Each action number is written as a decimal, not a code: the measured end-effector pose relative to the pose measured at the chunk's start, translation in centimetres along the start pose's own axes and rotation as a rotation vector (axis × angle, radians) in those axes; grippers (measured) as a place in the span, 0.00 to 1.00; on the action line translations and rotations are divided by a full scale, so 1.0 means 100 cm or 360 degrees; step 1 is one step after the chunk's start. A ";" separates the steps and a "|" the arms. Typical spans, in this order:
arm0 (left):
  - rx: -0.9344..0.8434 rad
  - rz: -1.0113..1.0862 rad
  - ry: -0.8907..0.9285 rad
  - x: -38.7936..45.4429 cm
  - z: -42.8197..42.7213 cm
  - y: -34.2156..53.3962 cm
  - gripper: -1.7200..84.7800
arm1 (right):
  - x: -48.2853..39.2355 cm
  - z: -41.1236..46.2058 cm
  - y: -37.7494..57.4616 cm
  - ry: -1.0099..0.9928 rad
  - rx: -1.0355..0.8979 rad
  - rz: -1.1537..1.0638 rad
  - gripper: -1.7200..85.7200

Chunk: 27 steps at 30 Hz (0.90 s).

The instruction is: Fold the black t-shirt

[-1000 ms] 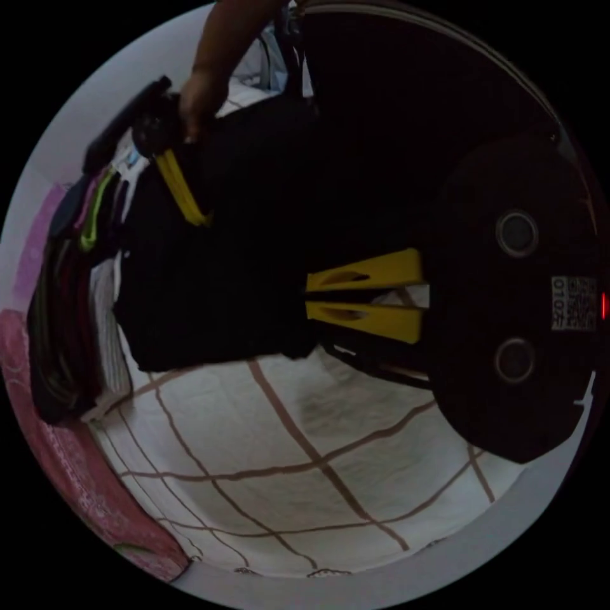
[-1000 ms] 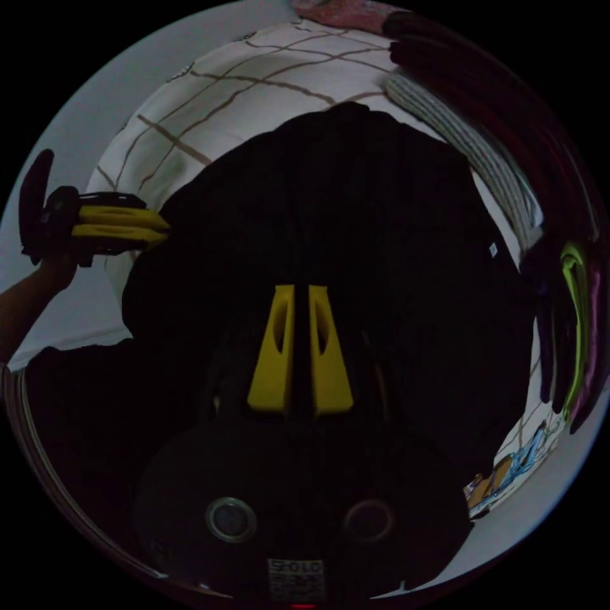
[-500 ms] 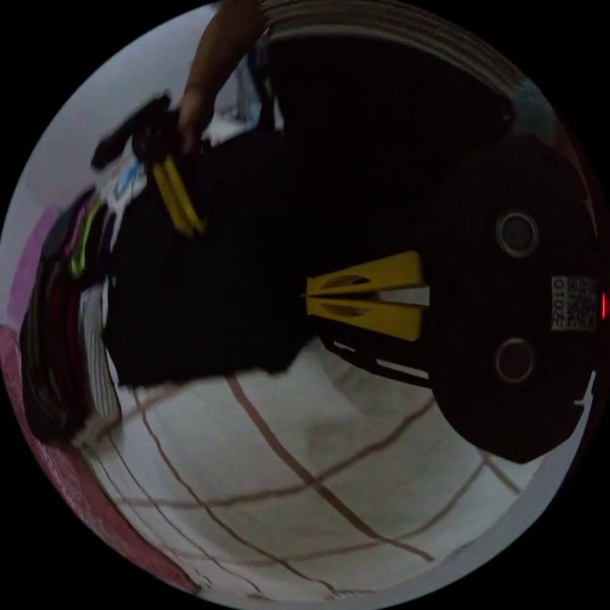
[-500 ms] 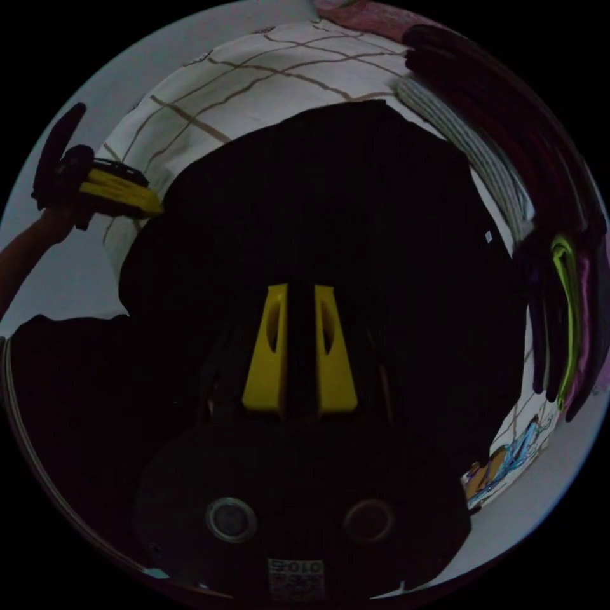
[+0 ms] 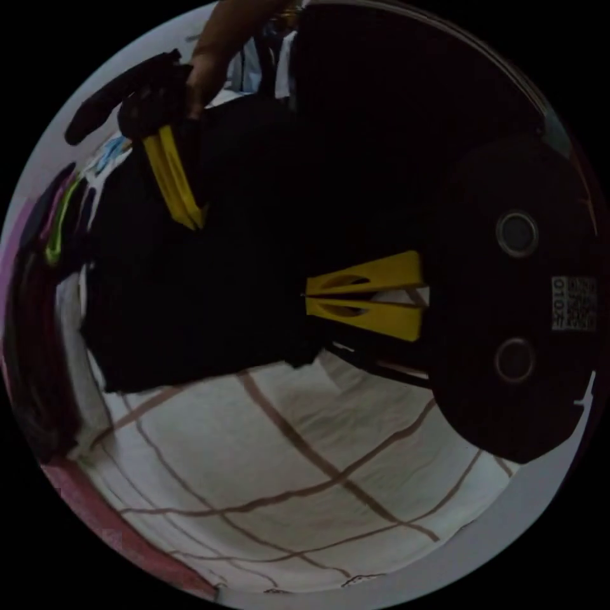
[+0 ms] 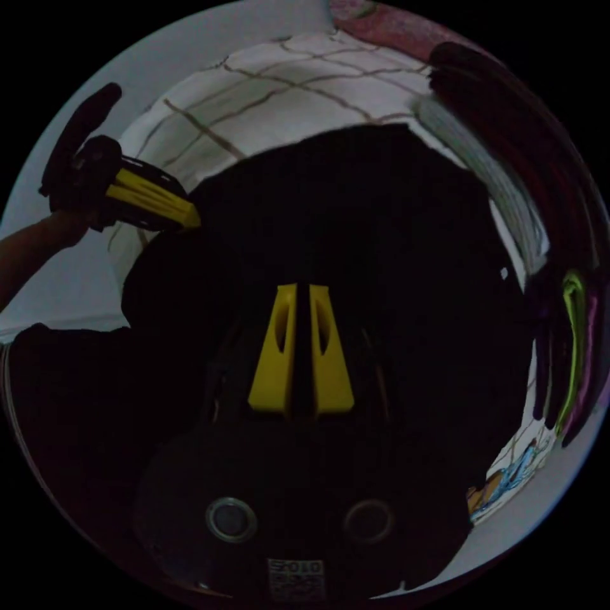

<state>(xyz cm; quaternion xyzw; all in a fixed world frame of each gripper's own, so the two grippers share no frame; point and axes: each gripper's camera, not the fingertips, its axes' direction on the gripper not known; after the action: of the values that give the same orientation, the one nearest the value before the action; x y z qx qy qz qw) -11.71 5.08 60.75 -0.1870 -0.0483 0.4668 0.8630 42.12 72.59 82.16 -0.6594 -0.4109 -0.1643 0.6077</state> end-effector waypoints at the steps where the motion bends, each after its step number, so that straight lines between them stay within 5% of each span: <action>1: -0.0003 -0.0042 0.0041 0.003 -0.001 0.002 0.02 | 0.007 0.009 0.015 -0.0007 -0.0003 -0.0001 0.08; 8: 0.0233 -0.0057 -0.0066 0.050 -0.056 0.033 0.02 | 0.049 0.001 0.161 0.0081 0.0464 0.0176 0.08; 13: 0.0520 -0.0070 -0.0188 0.109 -0.108 0.065 0.02 | 0.093 0.019 0.354 0.0073 0.0954 0.0716 0.08; 18: 0.0807 -0.0099 -0.0382 0.189 -0.162 0.081 0.02 | 0.124 0.077 0.515 0.0262 0.0971 0.1333 0.10; 22: 0.0942 -0.0052 -0.0447 0.258 -0.189 0.072 0.02 | 0.161 0.141 0.636 -0.0035 0.0988 0.1904 0.10; 27: 0.0874 0.0083 -0.0473 0.323 -0.189 0.046 0.02 | 0.194 0.205 0.721 -0.0328 0.1039 0.2185 0.12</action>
<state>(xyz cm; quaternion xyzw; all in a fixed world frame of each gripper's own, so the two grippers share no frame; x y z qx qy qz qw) 7.62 28.75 38.58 0.1223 -0.0413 0.5067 0.8524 101.57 103.91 43.71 -0.5659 0.0085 0.4418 0.6961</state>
